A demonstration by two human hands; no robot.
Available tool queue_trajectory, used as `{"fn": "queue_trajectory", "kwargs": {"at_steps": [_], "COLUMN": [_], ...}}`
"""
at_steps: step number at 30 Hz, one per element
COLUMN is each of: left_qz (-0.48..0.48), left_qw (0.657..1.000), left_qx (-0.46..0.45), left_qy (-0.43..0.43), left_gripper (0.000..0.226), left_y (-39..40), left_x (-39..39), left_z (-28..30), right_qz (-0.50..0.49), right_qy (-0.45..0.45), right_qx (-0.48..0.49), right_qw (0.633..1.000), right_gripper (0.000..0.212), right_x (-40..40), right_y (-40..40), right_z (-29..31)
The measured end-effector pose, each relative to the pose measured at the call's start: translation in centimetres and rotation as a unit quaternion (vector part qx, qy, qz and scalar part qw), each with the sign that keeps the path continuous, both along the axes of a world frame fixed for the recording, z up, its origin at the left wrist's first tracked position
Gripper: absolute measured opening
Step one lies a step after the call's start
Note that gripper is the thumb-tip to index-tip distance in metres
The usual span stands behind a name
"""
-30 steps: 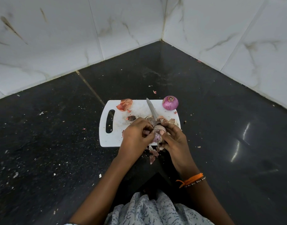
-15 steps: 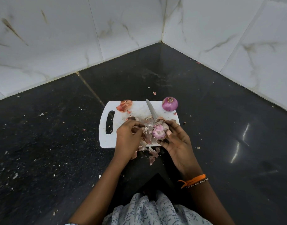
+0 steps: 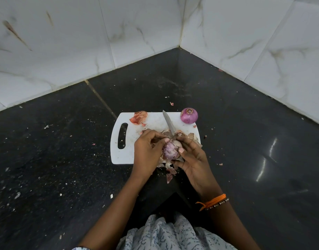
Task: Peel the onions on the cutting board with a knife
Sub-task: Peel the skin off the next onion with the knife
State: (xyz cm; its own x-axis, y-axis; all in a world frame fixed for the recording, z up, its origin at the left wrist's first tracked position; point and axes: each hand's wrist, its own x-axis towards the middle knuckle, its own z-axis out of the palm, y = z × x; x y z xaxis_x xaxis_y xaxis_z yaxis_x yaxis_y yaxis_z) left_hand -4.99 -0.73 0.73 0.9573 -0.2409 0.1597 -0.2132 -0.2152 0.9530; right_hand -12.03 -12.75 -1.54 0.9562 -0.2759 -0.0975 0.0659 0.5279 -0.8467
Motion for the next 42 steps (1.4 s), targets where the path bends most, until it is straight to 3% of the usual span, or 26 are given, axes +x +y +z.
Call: {"fn": "queue_trajectory", "kwargs": {"at_steps": [4, 9, 15, 19, 21, 25, 27, 31, 37, 39, 42], "left_qz": [0.024, 0.029, -0.054, -0.073, -0.052, -0.036, -0.034, -0.036, -0.016, -0.021, -0.029], "left_qw": [0.999, 0.997, 0.986, 0.988, 0.982, 0.929, 0.919, 0.905, 0.890, 0.901, 0.924], "left_qx": [0.020, 0.075, -0.108, -0.054, -0.067, -0.210, -0.217, -0.247, -0.271, -0.244, -0.193], "left_qy": [-0.008, 0.019, 0.115, 0.126, 0.169, 0.302, 0.326, 0.344, 0.366, 0.358, 0.328], "left_gripper": [0.026, 0.021, 0.015, 0.043, 0.036, 0.009, 0.003, 0.021, 0.024, 0.015, 0.035], "left_y": [0.3, 0.8, 0.6, 0.0, -0.4, -0.6, -0.6, -0.5, -0.6, -0.5, -0.4], "left_x": [0.3, 0.9, 0.1, -0.3, -0.5, -0.3, -0.3, -0.3, -0.3, -0.2, -0.2], "left_z": [-0.5, -1.4, -0.5, -0.6, -0.7, -0.3, -0.1, -0.1, -0.6, -0.5, -0.7], "right_qz": [0.000, -0.010, -0.021, -0.021, -0.016, -0.013, -0.012, -0.017, -0.020, -0.023, -0.025], "right_qy": [-0.005, -0.019, -0.005, 0.006, 0.008, 0.002, -0.003, -0.002, -0.010, -0.008, -0.007], "right_qx": [0.043, 0.104, 0.126, 0.107, 0.102, 0.088, 0.088, 0.092, 0.089, 0.079, 0.069], "right_qw": [0.999, 0.994, 0.992, 0.994, 0.995, 0.996, 0.996, 0.996, 0.996, 0.997, 0.997], "right_gripper": [0.031, 0.033, 0.032, 0.033, 0.034, 0.036, 0.036, 0.034, 0.033, 0.034, 0.034], "right_x": [0.0, 0.1, 0.1, 0.2, 0.2, 0.2, 0.3, 0.3, 0.4, 0.4, 0.4], "right_y": [0.1, -0.2, 0.1, 0.2, 0.3, 0.2, 0.2, 0.1, 0.1, 0.2, 0.3], "right_z": [0.2, 0.6, 0.4, 0.4, 0.4, 0.4, 0.3, 0.0, -0.1, -0.2, -0.2]}}
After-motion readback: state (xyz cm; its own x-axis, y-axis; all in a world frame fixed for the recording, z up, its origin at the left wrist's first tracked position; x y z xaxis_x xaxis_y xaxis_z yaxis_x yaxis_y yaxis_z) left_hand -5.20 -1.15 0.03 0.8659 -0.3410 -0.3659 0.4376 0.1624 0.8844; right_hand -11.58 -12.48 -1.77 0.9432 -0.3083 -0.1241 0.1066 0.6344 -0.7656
